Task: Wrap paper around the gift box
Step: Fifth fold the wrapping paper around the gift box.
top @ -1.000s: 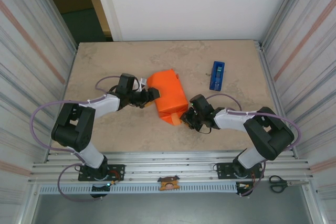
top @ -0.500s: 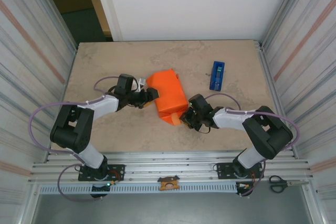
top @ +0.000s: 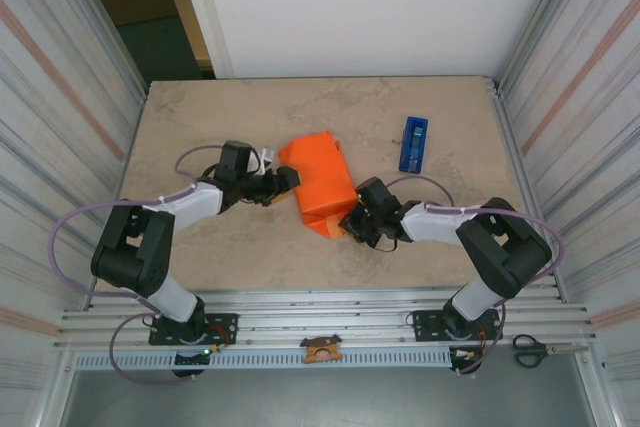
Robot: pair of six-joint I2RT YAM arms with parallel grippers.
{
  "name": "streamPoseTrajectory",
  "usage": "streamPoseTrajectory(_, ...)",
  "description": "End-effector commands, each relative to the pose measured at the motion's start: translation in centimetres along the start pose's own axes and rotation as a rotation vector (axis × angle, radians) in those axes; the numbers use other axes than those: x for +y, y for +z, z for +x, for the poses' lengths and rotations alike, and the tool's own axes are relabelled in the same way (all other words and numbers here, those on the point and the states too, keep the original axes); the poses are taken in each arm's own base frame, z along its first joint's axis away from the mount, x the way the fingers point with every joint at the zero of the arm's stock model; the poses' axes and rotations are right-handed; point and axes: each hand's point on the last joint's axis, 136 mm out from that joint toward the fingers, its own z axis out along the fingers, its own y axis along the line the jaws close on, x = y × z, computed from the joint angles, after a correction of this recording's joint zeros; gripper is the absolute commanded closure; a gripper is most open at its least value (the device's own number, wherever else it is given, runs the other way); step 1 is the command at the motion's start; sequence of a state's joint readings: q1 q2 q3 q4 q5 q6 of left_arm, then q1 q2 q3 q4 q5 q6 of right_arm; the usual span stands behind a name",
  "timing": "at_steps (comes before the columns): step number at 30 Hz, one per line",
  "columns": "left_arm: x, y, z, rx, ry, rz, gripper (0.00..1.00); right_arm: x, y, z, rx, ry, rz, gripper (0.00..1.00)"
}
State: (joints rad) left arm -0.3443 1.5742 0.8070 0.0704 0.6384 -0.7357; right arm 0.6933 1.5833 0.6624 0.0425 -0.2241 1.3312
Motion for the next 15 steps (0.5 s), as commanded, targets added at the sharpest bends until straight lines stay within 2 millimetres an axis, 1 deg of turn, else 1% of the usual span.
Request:
streamPoseTrajectory(1, -0.3, -0.8, 0.0, -0.004, 0.023, 0.007, 0.29, 1.7, -0.3, -0.6, -0.046, -0.019, -0.053, 0.77)
streamPoseTrajectory(5, -0.6, -1.0, -0.1, -0.005, 0.044, 0.001, 0.3, 1.9, -0.9, -0.8, -0.067, -0.03, -0.07, 0.76)
streamPoseTrajectory(7, -0.6, -1.1, -0.2, -0.011, 0.046, -0.004, 0.29, 1.9, -1.0, -0.8, -0.067, -0.032, -0.078, 0.73)
streamPoseTrajectory(12, -0.9, -1.3, -0.2, -0.017, 0.062, 0.008, 0.3, 2.7, -0.9, -0.7, -0.058, -0.045, -0.121, 0.7)
streamPoseTrajectory(15, -1.0, -1.7, -0.2, -0.026, 0.074, -0.002, 0.29, 1.9, -1.0, -0.6, -0.066, -0.04, -0.064, 0.69)
